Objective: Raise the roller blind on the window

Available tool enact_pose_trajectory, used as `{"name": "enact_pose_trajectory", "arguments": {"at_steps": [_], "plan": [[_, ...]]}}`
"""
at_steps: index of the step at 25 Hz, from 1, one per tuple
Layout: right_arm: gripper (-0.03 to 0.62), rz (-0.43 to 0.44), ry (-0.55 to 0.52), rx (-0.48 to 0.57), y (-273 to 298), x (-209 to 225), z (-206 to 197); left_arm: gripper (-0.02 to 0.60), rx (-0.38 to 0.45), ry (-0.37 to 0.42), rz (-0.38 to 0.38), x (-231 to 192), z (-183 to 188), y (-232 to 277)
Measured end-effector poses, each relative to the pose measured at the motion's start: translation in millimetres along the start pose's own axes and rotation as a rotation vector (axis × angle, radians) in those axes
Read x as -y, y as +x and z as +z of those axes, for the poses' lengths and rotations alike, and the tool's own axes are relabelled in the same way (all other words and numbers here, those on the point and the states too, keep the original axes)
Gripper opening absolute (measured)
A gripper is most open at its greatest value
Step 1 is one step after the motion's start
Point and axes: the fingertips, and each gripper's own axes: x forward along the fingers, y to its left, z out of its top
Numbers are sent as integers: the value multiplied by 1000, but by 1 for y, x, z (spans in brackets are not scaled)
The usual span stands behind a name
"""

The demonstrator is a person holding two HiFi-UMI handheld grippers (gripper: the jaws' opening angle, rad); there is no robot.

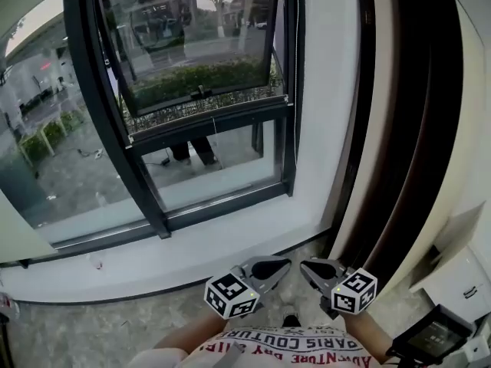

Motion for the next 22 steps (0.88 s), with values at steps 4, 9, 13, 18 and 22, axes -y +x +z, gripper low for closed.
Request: {"name": "enact_pose_trajectory", "arguments": {"at_steps": [4, 9, 13, 18, 22], "plan": [[2, 11, 16, -17, -14, -61, -20, 2, -13, 4, 3, 39, -7, -41], [3, 3, -3, -19, -28, -104, -28, 2, -16, 0, 14, 69, -10, -71], [3, -10, -6, -11, -46, -125, -31, 2, -8, 6, 4, 96, -9, -81], [3, -27, 0, 7, -71, -148, -36, 2, -3, 25, -4, 131, -5, -92], [3, -37, -30, 7, -64, -151, -31, 2, 18, 40, -11, 126, 0, -97]]}}
